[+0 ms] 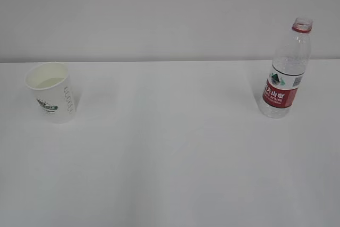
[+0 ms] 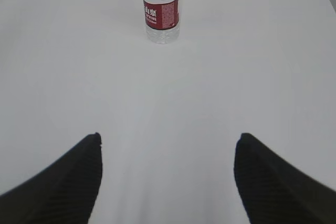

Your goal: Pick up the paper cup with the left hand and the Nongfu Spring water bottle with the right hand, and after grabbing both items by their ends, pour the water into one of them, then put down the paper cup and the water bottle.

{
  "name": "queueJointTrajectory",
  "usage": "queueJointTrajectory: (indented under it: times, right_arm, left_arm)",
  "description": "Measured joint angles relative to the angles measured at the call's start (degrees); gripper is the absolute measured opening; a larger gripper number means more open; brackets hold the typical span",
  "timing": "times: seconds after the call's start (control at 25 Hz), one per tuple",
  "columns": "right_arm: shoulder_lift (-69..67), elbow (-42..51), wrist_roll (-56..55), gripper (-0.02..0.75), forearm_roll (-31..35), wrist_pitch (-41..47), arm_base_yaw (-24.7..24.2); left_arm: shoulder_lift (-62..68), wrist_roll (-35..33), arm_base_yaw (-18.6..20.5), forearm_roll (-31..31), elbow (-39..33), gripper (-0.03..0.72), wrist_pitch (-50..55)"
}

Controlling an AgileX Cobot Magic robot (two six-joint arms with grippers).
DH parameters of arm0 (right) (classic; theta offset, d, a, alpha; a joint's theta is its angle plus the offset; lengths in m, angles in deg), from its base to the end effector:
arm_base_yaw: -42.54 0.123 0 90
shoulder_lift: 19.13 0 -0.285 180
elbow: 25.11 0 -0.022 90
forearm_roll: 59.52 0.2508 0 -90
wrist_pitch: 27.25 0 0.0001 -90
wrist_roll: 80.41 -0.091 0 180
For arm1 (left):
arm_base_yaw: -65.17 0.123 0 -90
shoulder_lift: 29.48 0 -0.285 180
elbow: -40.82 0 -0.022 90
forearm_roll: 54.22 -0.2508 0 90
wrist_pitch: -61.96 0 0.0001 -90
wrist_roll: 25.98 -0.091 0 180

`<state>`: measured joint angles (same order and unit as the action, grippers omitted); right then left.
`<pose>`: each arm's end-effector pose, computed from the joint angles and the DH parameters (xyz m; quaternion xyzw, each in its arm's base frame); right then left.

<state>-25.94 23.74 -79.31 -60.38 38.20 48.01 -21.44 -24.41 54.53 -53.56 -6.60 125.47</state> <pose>-0.0103 -0.0022 0.2693 -0.0493 0.8694 0.0113 0.4915 -0.0085 0.0007 0.2790 0.0685 0.8588 -0.0597 0.5043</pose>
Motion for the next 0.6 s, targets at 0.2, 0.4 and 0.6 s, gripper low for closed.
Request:
queueJointTrajectory:
  times: [0.2,0.4,0.6]
  right_arm:
    - [0.0,0.0,0.0,0.589,0.0,0.0,0.0]
    - [0.0,0.0,-0.1,0.589,0.0,0.0,0.0]
    - [0.0,0.0,-0.1,0.589,0.0,0.0,0.0]
  left_arm:
    - [0.0,0.0,0.0,0.0,0.0,0.591,0.0]
    - [0.0,0.0,0.0,0.0,0.0,0.589,0.0]
    - [0.0,0.0,0.0,0.0,0.0,0.587,0.0]
